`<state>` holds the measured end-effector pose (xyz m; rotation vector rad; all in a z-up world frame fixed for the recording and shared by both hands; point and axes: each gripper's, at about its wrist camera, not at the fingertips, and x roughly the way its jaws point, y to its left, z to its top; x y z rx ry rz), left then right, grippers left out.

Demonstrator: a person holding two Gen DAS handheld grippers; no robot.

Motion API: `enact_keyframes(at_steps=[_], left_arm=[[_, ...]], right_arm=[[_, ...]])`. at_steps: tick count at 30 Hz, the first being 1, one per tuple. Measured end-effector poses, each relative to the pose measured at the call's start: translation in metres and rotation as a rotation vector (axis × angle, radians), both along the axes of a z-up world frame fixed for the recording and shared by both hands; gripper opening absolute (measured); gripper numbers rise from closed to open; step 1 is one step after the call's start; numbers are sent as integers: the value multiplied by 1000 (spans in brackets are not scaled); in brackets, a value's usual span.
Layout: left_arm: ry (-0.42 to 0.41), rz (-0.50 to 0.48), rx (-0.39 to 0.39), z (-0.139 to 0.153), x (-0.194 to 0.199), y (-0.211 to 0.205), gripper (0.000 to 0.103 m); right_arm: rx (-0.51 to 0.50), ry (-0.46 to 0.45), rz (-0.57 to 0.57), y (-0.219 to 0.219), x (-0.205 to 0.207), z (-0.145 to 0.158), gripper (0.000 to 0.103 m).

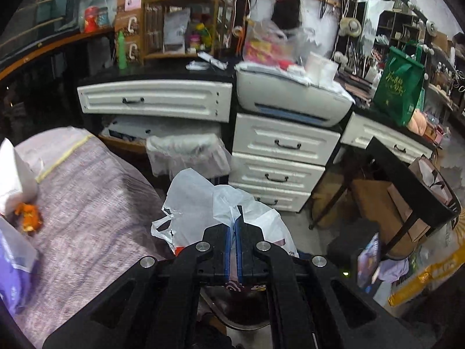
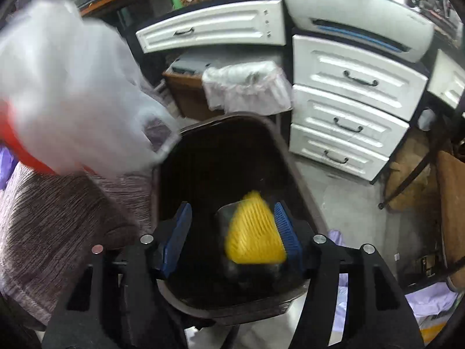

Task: Collect trash
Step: 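Carry both items to the black bin and open both grippers to drop them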

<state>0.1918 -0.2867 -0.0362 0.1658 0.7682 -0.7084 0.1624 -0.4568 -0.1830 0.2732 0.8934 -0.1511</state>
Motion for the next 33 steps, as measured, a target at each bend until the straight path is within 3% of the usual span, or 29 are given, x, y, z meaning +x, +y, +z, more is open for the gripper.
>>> enact_keyframes(at_steps=[14, 23, 24, 25, 27, 33], left_arm=[[126, -36, 162, -108, 9, -48, 4], [148, -61, 228, -141, 10, -65, 8], [153, -61, 229, -142, 10, -65, 16], [151, -59, 226, -142, 10, -64, 36], [122, -46, 213, -136, 7, -60, 64], [78, -34, 182, -115, -2, -50, 69]], right_arm=[[-73, 7, -152, -50, -52, 0, 62], [-96, -12, -192, -63, -61, 4, 63], [-101, -14, -195, -63, -62, 4, 63], [-107, -16, -196, -63, -61, 5, 63], [-122, -23, -200, -63, -61, 7, 63], [-144, -50, -196, -59, -64, 21, 63]])
